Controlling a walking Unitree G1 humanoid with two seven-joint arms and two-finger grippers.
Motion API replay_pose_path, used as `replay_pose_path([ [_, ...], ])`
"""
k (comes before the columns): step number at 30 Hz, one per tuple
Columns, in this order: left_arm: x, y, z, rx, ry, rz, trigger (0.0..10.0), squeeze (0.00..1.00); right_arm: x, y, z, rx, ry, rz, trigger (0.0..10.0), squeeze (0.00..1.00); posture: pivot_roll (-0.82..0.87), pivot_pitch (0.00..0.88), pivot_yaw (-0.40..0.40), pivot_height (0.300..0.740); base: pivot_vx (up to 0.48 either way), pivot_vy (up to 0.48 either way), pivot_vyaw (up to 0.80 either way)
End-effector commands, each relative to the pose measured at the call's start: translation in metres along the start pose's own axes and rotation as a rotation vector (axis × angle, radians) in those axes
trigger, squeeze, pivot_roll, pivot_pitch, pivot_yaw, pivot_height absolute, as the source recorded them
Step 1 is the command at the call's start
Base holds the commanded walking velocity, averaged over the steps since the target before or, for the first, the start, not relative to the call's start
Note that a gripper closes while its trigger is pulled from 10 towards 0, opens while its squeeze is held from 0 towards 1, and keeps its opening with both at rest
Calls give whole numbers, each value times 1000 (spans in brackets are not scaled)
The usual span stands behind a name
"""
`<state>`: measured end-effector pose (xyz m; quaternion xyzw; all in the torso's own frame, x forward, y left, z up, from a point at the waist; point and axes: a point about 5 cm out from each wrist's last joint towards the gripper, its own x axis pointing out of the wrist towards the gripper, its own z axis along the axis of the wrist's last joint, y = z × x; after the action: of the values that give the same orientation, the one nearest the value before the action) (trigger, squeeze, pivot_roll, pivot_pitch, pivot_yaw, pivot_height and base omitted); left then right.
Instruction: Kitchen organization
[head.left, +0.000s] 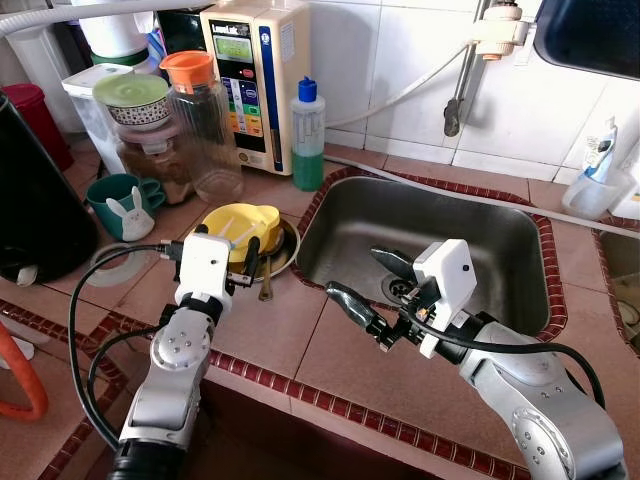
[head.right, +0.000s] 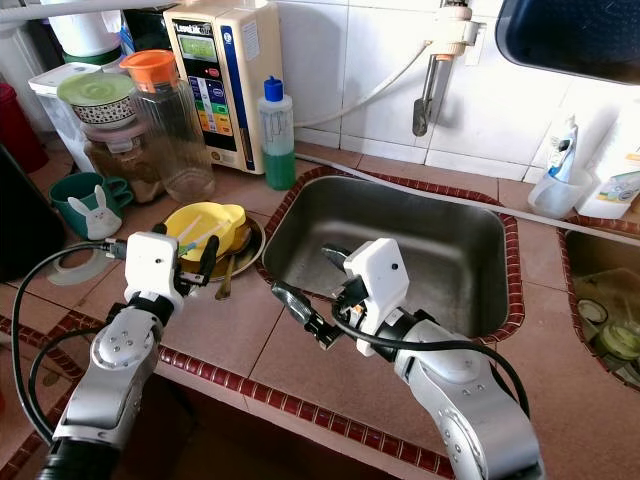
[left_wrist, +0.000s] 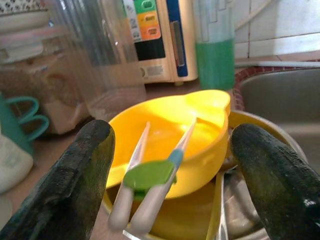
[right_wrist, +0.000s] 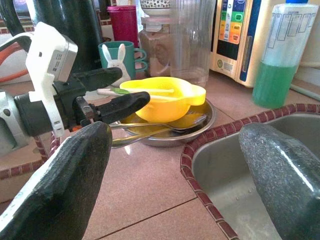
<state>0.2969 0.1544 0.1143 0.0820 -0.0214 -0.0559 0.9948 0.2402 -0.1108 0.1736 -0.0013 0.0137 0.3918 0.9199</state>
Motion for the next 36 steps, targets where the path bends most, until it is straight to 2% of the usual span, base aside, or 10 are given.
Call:
replay_pose_path([
  [1,1,5,0,-13,0,15,2157,0,0,3,4,-10,-10,22,10000,0,80,0,31,740,0,0,0],
  [2,1,5,0,-18,2,17,0,0,0,4,4,-9,-9,25,10000,0,78,0,30,740,0,0,0],
  [21,7,2,3,-22,-17,-8,0,0,-2,12,-2,14,19,56,10000,0,69,0,35,740,0,0,0],
  [36,9,0,12,-17,-61,-13,0,0,-2,10,-1,2,15,28,10000,0,69,0,35,740,0,0,0],
])
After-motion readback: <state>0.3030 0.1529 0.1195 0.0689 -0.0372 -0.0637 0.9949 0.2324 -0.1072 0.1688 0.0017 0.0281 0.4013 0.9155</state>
